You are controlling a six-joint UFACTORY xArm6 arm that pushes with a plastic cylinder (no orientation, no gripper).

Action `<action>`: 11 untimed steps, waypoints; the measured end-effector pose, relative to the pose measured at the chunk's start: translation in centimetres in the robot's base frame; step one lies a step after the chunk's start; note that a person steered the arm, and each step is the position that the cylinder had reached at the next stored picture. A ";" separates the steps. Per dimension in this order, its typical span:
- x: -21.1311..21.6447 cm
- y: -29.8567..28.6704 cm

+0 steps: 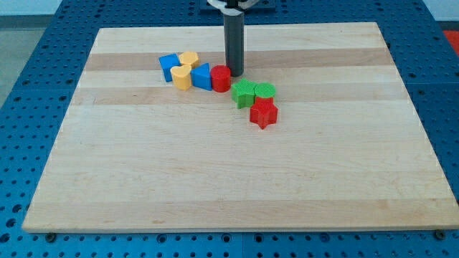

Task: Move the green blocks to the bottom side of the triangle

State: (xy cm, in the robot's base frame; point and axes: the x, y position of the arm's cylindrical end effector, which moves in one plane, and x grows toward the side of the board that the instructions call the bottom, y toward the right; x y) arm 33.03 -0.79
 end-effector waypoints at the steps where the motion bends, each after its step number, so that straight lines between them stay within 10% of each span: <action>1: 0.5 5.4; 3: 3.4 13.5; 11: 7.2 -0.4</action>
State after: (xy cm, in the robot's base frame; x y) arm 40.19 -1.16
